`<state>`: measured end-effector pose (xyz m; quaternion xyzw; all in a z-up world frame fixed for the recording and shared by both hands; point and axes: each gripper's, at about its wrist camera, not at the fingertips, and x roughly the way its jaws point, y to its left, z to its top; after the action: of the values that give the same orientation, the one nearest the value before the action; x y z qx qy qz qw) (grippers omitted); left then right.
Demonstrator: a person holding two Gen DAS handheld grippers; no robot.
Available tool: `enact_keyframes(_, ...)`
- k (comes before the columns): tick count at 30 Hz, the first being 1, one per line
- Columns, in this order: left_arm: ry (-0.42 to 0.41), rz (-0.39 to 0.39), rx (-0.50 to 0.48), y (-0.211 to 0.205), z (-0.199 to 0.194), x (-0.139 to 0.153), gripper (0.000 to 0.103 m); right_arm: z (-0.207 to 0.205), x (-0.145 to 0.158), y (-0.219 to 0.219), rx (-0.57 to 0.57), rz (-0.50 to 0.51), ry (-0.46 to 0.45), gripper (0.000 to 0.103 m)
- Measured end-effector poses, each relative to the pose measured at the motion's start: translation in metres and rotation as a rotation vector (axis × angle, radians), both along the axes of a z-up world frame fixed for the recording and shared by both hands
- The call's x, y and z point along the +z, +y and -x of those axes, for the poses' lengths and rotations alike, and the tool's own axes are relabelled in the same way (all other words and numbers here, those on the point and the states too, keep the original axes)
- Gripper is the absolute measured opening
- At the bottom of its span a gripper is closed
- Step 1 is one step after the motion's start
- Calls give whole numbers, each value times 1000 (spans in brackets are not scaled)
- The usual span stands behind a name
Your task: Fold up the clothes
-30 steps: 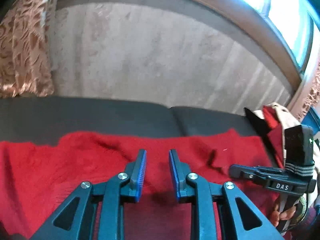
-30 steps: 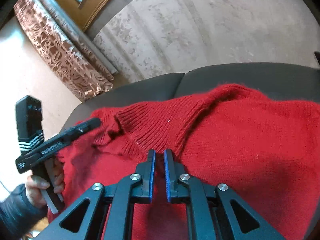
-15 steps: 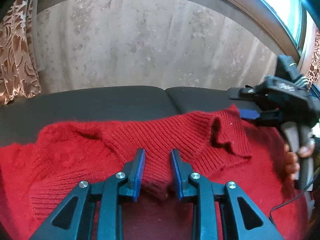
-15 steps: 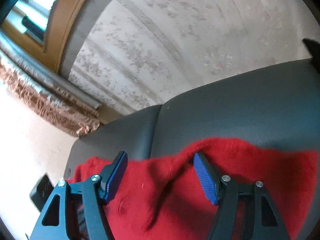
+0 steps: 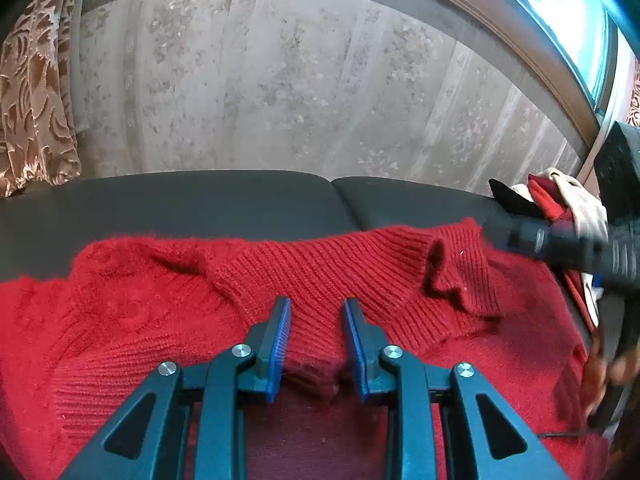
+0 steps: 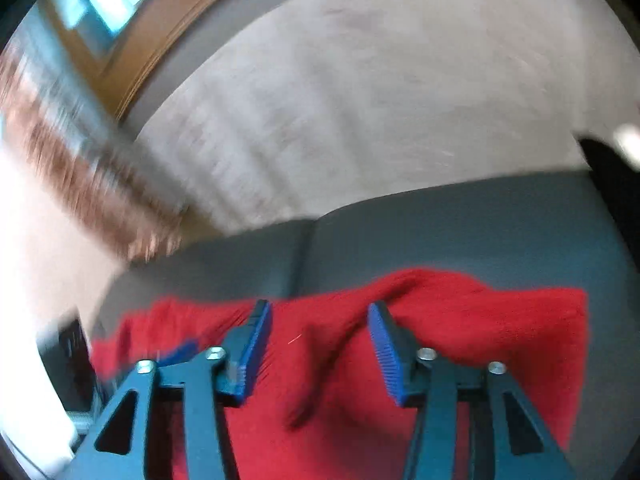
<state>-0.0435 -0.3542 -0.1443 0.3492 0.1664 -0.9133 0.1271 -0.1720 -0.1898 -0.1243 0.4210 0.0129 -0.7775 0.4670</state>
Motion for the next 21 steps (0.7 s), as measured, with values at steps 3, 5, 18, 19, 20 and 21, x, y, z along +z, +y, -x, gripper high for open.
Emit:
enact_keyframes(3, 0, -6, -2, -1, -1, 1, 28, -27, -19, -23, 68, -141, 96, 72)
enact_keyframes(5, 8, -35, 13, -5, -5, 3, 28, -44, -29, -31, 96, -203, 189, 77)
enact_keyframes(18, -55, 17, 333, -120, -187, 66, 37, -52, -34, -27, 107, -255, 264, 94)
enact_keyframes(19, -86, -8, 348, -133, -195, 63, 38, -52, -34, -28, 107, -255, 264, 94)
enact_keyframes(20, -120, -39, 362, -147, -202, 60, 38, -52, -35, -32, 107, -255, 264, 94)
enact_keyframes(21, -164, -96, 373, -161, -206, 53, 38, -52, -35, -35, 106, -256, 264, 94)
